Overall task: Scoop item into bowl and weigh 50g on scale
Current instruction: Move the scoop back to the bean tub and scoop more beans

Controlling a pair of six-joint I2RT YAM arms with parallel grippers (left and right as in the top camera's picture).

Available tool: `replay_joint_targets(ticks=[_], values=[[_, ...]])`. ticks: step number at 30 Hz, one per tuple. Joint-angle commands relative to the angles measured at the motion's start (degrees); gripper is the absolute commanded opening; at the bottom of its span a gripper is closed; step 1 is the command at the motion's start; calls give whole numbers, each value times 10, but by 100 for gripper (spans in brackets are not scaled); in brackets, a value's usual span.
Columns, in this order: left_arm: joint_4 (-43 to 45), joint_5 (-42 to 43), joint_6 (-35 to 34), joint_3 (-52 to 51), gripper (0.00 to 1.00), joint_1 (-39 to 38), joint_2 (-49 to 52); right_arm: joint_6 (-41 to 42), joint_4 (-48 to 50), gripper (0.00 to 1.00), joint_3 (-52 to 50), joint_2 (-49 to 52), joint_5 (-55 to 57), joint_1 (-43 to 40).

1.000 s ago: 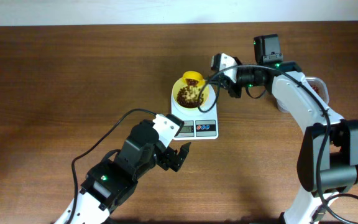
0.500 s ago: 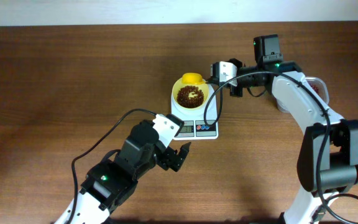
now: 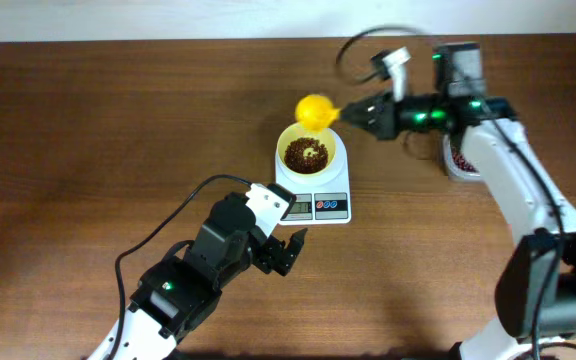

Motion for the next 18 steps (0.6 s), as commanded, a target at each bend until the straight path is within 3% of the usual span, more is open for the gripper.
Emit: replay_joint_targets(ticks=[1, 6, 9, 14, 18], values=[[0, 6, 11, -2, 99, 2, 0, 154, 3, 4, 3, -18, -17, -100], [-1, 6, 11, -2, 99, 2, 0, 140, -21, 4, 3, -19, 12, -245], [-1, 6, 11, -2, 99, 2, 0, 58, -52, 4, 3, -21, 70, -295], [-1, 6, 11, -2, 99, 2, 0, -84, -139, 4, 3, -22, 314, -306], [-1, 6, 11, -2, 99, 2, 0, -126, -183, 4, 3, -22, 363, -307]])
